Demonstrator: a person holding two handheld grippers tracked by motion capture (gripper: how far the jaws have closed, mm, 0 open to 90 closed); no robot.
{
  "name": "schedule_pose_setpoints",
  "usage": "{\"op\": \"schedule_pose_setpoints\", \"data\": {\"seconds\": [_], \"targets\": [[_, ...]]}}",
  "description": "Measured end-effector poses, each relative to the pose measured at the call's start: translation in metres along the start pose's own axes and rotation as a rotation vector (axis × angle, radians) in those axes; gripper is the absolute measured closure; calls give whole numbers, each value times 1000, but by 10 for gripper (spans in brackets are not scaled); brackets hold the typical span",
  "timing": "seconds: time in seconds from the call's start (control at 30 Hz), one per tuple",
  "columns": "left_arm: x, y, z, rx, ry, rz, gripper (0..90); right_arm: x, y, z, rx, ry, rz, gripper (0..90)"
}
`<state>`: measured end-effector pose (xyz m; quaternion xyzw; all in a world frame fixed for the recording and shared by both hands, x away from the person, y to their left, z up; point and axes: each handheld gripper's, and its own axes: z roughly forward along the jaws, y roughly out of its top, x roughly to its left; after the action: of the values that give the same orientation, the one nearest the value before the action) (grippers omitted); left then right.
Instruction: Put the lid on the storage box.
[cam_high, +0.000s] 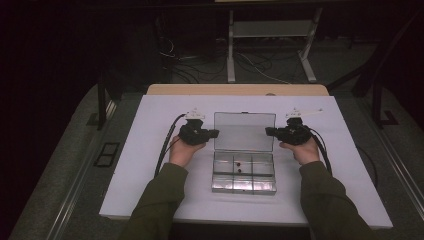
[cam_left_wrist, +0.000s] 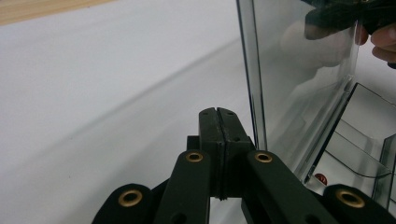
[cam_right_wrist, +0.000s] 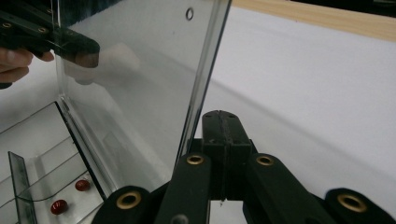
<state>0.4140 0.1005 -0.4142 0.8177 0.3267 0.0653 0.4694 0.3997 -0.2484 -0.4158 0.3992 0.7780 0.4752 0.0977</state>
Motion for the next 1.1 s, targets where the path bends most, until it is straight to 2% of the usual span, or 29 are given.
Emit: {"op": "schedule_pose_setpoints", "data": {"seconds": [0.13,0.2,0.27,0.43,0.6,0.73,0.9,1.1], "targets": [[1,0,-3,0,3,0,853,2,2,-2,-12,4,10,891],[2,0,-7,1,9,-5,830,2,2,-3,-18,3,-1,891],[2,0,-11,1,19,5,801,2,2,-3,-22,5,-3,891],[3,-3,-27,-10,34,-2,725,4,3,-6,-25,7,-7,891],[0,-6,-42,-18,12,17,638,7,4,-9,-33,10,-5,891],[-10,-4,-46,-23,-29,50,590,9,5,-11,-34,16,-18,891],[-18,-2,-41,-36,-59,63,618,13,5,-15,-35,18,-30,891],[-21,-1,-40,-65,-73,61,746,17,3,-19,-36,28,-47,891]]}}
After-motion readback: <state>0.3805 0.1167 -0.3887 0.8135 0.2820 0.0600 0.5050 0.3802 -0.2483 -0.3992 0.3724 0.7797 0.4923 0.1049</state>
